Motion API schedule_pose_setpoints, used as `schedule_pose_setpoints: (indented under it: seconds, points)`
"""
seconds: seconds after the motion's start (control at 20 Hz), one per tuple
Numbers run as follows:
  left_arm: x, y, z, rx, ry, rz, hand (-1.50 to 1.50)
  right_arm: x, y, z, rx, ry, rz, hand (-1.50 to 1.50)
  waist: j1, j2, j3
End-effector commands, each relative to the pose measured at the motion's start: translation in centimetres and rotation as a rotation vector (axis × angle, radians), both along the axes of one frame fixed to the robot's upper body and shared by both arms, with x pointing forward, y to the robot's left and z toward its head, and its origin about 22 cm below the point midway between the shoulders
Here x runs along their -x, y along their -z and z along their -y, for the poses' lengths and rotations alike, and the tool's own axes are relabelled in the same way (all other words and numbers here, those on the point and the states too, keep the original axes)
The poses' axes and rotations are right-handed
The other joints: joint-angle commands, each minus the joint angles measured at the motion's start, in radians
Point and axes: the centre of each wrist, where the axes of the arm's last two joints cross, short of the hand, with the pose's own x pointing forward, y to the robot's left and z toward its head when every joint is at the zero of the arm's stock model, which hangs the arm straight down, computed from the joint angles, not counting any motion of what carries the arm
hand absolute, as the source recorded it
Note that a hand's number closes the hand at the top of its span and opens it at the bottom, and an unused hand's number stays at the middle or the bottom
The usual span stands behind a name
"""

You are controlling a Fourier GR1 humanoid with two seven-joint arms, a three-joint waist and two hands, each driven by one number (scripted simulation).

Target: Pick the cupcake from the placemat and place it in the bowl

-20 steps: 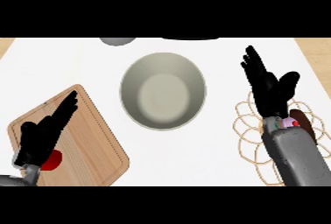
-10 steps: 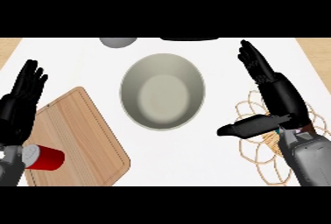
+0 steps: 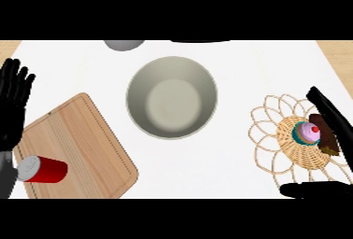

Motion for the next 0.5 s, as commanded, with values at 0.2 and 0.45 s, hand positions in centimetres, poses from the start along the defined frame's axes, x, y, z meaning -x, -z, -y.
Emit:
schedule_pose_setpoints:
  seconds: [0.2, 0.45]
  points:
    - [0.2, 0.8, -0.1, -0.001, 0.002, 0.0, 0.0, 2.7, -9.7, 4.6, 0.329, 0.188, -0.056, -1.5, 0.003, 0.0, -0.002]
    - [-0.6, -0.1, -0.2, -0.011, -0.023, 0.025, 0.0, 2.9, -11.7, 6.2, 0.647, 0.152, -0.269, -1.5, -0.003, 0.002, -0.002]
